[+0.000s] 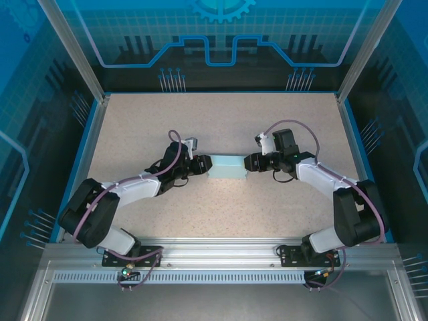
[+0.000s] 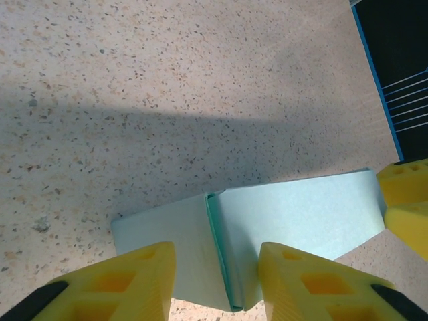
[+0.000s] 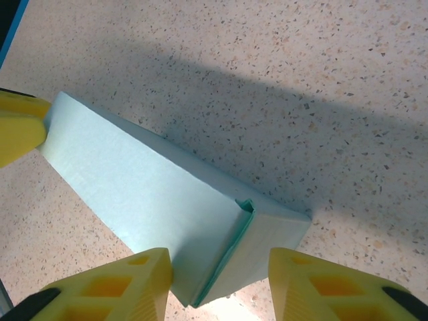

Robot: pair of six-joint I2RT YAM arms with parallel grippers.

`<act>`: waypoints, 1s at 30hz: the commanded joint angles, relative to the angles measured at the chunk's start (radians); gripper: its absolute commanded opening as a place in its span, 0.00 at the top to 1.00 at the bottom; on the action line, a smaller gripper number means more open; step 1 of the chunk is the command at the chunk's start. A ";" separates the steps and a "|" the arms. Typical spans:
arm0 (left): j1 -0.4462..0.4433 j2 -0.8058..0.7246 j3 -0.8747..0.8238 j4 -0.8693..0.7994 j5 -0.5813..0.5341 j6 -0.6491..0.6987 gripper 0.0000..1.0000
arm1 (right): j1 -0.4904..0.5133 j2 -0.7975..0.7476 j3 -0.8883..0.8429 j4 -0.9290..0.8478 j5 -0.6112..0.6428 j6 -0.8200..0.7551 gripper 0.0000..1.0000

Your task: Fold the paper box

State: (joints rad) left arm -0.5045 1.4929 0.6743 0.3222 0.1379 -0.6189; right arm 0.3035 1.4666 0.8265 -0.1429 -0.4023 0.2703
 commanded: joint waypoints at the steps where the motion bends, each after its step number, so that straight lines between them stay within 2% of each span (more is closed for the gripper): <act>1: -0.004 0.060 -0.038 -0.040 0.075 0.005 0.61 | -0.011 0.051 -0.042 -0.012 -0.001 0.006 0.57; 13: -0.004 0.074 0.051 -0.043 0.102 0.005 0.63 | -0.014 0.043 0.027 0.040 -0.066 0.038 0.60; 23: 0.020 0.160 0.181 -0.058 0.104 0.012 0.63 | -0.034 0.141 0.137 0.104 -0.125 0.072 0.62; 30: 0.059 0.252 0.310 -0.070 0.124 0.030 0.63 | -0.055 0.218 0.239 0.100 -0.119 0.058 0.64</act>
State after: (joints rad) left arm -0.4454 1.7031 0.9253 0.2661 0.1860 -0.6209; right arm 0.2424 1.6554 1.0042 -0.0761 -0.4347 0.3298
